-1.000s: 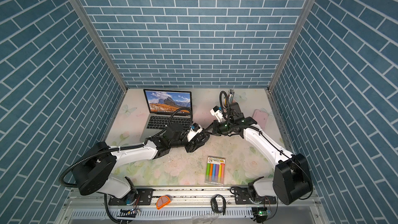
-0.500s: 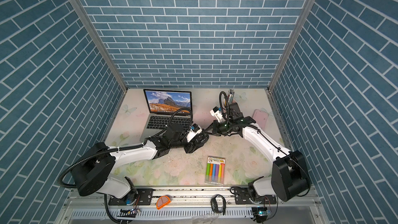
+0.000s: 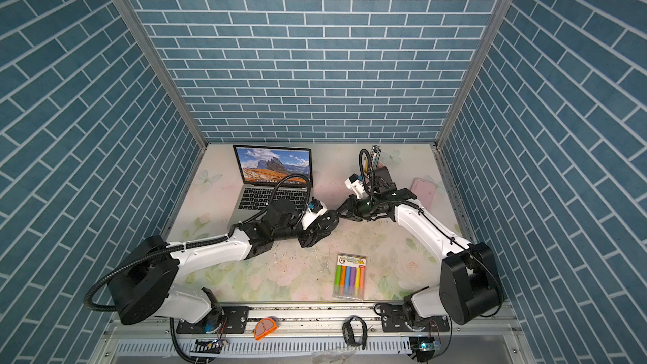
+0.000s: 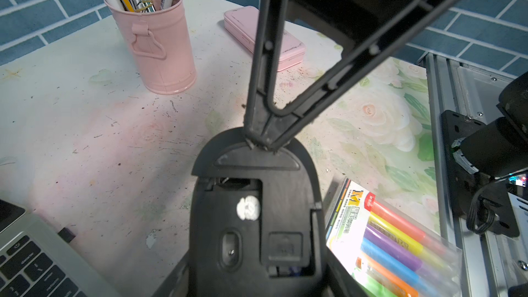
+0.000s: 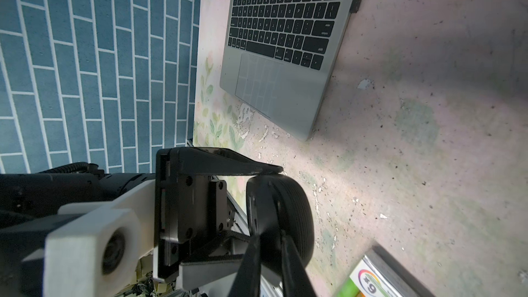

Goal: Insert the wireless mouse receiver into the laptop
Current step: Close the lid on the mouse.

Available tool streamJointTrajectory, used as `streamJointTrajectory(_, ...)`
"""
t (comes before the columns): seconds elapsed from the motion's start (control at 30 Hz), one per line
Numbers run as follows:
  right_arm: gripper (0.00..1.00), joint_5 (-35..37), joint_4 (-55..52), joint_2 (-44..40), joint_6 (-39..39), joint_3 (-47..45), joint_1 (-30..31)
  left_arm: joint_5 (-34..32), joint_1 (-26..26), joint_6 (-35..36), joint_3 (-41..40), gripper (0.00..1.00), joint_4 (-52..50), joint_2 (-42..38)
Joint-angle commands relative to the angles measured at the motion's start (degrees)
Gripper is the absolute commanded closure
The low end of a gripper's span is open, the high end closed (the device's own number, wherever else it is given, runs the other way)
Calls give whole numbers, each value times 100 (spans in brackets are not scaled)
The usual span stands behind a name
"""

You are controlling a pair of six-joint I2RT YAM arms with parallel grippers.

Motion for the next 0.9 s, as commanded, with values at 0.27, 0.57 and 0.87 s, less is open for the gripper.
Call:
streamJointTrajectory(0.27, 70, 264, -413, 110, -265, 297, -12, -27, 38, 67, 210, 55, 63, -64)
streamJointTrajectory(0.57, 52, 796, -288, -367, -78, 330, -12, -304, 38, -92, 281, 54, 69, -42)
streamJointTrajectory(0.87, 42, 1873, 1355, -1169, 1001, -627, 243, -843, 39, -647, 411, 54, 97, 181)
